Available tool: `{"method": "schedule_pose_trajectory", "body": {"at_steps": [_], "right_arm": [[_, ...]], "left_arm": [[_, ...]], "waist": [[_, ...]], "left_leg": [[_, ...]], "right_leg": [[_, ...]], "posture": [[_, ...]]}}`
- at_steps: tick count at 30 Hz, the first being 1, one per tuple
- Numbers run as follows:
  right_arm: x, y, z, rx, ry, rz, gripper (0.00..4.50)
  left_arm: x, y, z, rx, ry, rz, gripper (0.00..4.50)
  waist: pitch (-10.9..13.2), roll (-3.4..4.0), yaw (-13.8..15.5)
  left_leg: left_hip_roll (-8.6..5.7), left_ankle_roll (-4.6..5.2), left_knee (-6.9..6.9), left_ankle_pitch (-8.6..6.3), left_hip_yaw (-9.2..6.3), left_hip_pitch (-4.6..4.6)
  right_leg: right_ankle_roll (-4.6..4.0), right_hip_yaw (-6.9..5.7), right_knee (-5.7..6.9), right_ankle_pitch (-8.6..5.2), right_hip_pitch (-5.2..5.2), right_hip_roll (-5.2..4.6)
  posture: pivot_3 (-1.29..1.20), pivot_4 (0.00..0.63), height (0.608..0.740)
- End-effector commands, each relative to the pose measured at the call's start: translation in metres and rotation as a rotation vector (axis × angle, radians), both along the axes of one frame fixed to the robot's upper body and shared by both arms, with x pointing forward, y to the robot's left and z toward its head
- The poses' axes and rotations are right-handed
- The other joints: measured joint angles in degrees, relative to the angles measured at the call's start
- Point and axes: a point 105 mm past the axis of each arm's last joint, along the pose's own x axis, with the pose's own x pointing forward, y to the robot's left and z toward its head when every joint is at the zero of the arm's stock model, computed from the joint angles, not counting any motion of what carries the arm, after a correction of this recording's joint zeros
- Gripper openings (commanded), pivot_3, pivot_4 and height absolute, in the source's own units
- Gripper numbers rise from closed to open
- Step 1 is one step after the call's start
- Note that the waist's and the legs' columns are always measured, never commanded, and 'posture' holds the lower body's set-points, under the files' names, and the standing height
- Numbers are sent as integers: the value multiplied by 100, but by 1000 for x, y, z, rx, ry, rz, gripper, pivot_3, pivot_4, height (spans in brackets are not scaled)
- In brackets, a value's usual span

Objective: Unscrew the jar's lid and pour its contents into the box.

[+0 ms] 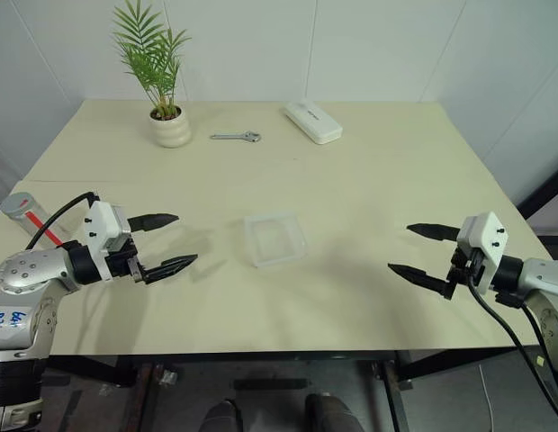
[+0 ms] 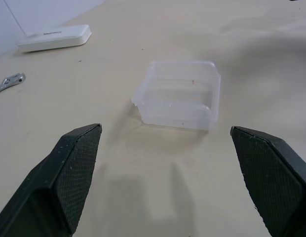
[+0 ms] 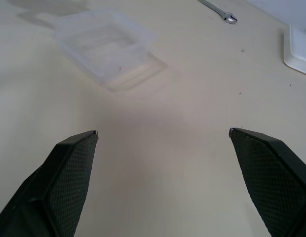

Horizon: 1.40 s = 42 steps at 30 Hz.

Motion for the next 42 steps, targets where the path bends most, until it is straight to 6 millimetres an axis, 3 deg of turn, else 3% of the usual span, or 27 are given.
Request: {"method": "schedule_pose_trajectory", "body": {"at_steps": [1,8,13,17,21,24,28,32,39,42], "right_arm": [[-3,3,14,12,-49,14,4500],[9,23,12,42,-45,93,4500],[16,63,25,127,-60,244,4500],[13,87,35,160,-89,349,4500],[23,120,46,236,-88,438,4500],[27,134,56,293,-93,485,4500],[27,144,53,297,-75,524,4500],[21,167,48,271,-86,608,4500],[21,173,49,285,-98,592,4500],[21,172,49,296,-103,571,4500]], "left_arm": [[-4,3,5,13,-30,5,4462],[-13,29,-5,-19,-51,224,4462],[-29,79,-23,-254,-141,796,4462],[-48,93,-32,-340,-177,1041,4462],[-75,127,-47,-503,-283,1485,4462],[-71,135,-45,-503,-353,1558,4462],[-68,146,-48,-520,-380,1641,4462],[-40,148,-43,-576,-415,1676,4462],[-15,155,-44,-610,-412,1710,4462],[4,161,-38,-629,-422,1741,4462]], "waist": [[0,0,-4],[0,0,-70],[-1,-2,-139],[-5,-11,-104],[-9,-16,-43],[-13,-26,-11],[-17,-32,14],[-18,-33,8],[-20,-36,-5],[-20,-36,11]], "left_leg": [[0,1,2,-1,0,0],[5,4,8,-3,14,5],[7,10,12,-8,20,5],[8,12,21,-12,17,2],[4,11,29,-11,18,5],[6,15,38,-5,18,4],[5,13,38,0,15,2],[5,13,34,-1,17,-2],[8,7,25,-6,24,-4],[12,5,19,-6,26,-5]], "right_leg": [[0,1,0,0,0,0],[1,11,1,3,-1,0],[7,18,2,7,-1,-2],[15,20,6,11,-1,2],[14,21,4,19,7,-1],[7,22,2,34,6,6],[-13,16,-8,31,11,3],[7,15,-7,42,5,4],[9,14,-10,42,-3,4],[6,12,-6,39,-12,7]], "posture": [[0,150,740],[0,150,740],[0,150,740],[0,150,740],[0,150,740],[0,150,740],[0,150,740],[0,150,740],[0,150,740],[0,150,740]]}}
